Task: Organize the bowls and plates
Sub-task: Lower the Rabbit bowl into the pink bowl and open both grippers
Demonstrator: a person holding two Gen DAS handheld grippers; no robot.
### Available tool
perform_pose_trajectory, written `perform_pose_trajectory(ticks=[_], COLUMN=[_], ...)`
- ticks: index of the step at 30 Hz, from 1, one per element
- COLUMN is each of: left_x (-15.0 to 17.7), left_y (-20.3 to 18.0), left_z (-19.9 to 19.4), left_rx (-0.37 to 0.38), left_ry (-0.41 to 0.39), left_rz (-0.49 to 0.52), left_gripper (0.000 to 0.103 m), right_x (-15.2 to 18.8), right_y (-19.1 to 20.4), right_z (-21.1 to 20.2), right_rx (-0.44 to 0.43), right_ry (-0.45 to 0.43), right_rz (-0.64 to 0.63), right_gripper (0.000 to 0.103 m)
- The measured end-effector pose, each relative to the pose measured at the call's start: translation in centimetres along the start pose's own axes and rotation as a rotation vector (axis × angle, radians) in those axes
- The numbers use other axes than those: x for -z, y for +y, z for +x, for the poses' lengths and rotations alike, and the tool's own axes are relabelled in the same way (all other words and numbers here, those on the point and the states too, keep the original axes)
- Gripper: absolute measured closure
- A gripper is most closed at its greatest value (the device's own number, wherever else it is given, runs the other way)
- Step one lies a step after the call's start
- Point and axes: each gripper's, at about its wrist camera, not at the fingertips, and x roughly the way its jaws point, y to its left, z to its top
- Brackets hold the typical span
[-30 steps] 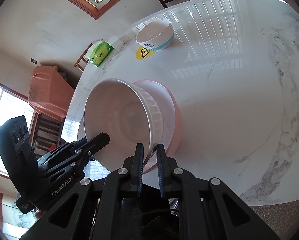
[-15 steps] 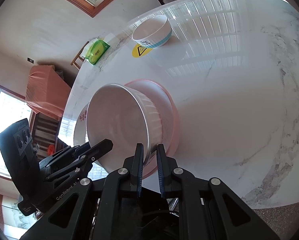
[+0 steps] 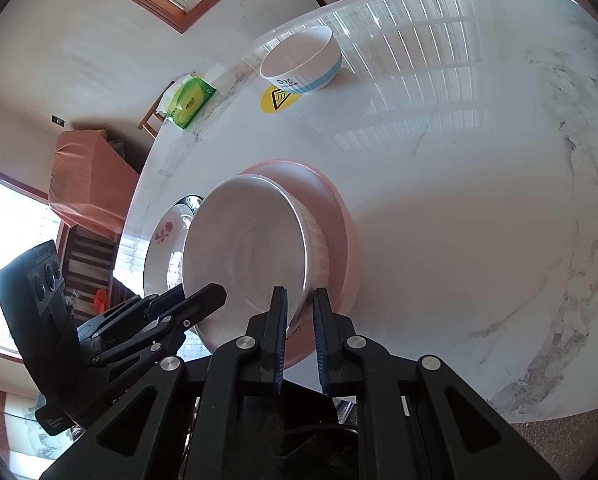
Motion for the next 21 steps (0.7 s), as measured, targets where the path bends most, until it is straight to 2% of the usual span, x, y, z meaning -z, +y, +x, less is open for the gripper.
perform_pose_trajectory(ticks=[12,16,21], left_x=[0.0,-0.1,-0.2], left_y=[-0.2,-0.3,-0.7], left_z=[0.1,0.0,-1.2], left_rx=[-0.02,-0.022,-0.031], left_ry=[-0.012,-0.006,-0.055], left_rz=[0.013,0.025,0.059], left_gripper=[0.076,0.07,0.063], right_x=[0.0,0.0,-0.1], right_y=[-0.1,0.1,0.2], right_z=[0.1,0.0,-1.0], right_rx=[0.001,0.003,-0.003], right_ry=[-0.008,-0.012,-0.045], right_rz=[-0.002,-0.021,-0.041], right_gripper=[0.09,0.087,0.087])
